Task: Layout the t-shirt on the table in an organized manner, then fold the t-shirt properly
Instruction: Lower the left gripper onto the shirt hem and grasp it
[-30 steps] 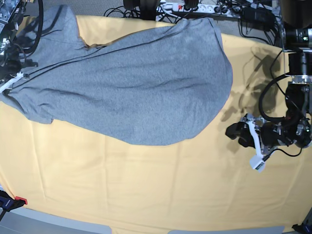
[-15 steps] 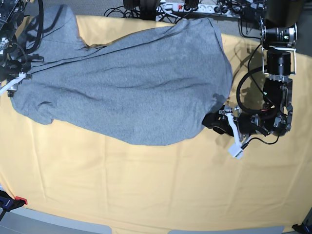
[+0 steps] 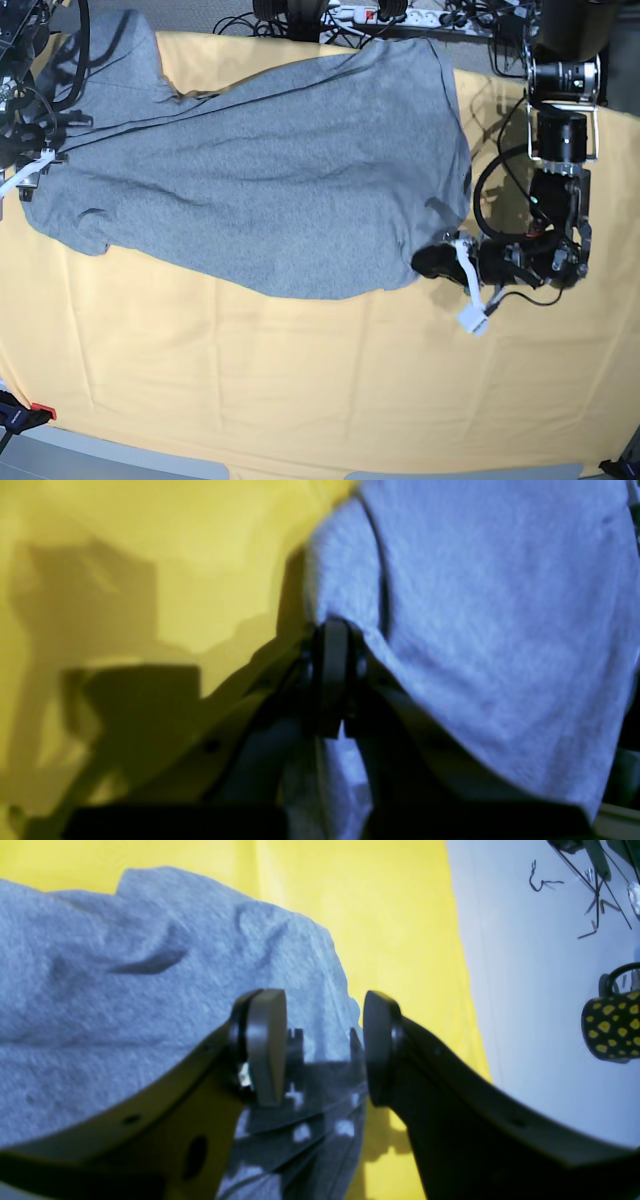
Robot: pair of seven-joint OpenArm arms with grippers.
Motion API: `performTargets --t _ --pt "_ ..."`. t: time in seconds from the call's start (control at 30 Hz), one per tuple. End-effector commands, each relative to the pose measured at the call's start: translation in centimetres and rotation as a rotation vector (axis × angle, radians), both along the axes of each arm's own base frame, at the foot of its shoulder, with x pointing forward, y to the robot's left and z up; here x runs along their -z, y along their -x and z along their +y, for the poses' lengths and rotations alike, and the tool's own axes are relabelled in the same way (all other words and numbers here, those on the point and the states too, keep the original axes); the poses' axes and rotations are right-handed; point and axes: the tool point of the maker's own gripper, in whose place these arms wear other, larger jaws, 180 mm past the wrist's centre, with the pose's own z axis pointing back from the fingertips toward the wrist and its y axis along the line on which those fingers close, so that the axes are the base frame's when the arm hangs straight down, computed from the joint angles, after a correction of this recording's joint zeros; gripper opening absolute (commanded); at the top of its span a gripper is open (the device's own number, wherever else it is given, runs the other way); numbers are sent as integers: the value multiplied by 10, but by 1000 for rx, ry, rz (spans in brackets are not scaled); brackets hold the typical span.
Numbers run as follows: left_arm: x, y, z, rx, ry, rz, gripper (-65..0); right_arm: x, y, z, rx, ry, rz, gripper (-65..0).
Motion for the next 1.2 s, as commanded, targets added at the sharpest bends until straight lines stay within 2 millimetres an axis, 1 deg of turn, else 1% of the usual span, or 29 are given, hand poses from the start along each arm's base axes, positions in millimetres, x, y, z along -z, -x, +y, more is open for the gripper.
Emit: performTargets --t 0.0,0.13,0.23,0.33,0.53,0.6,0.67,0.77,0.83,0.97,1.17 --pt "-30 -19 8 -11 10 -87 -650 -15 -7 1 -27 22 -45 -376" --pt "-57 -36 29 -35 -27 -152 -650 -14 -9 8 -64 3 -48 -376" --pt "-73 -46 38 -45 -49 -190 -650 -14 -12 16 -102 -29 -60 -376" --pt "-79 -53 52 -69 -103 -219 -650 -14 -14 24 -140 -55 -67 -376" --pt "-93 -72 89 -187 -189 -331 -650 -14 -15 25 -142 -54 -67 -376" --pt "-99 -80 97 -238 -190 -367 -650 -14 -15 26 -148 -56 -66 -376" --pt "-103 -84 97 -254 -184 -395 -650 -13 -15 31 -171 -71 -67 -376" --pt "-108 -86 93 -256 -160 -419 -650 -12 -16 38 -204 -99 -64 -376" --pt "-113 -90 89 -256 -138 -445 -650 -12 -16 39 -210 -99 -60 -376" --pt "-134 -102 74 -231 -119 -537 -650 -12 -16 39 -210 -99 -60 -376" --pt "-167 -122 59 -237 -107 -678 -650 -10 -15 38 -202 -99 -52 -376"
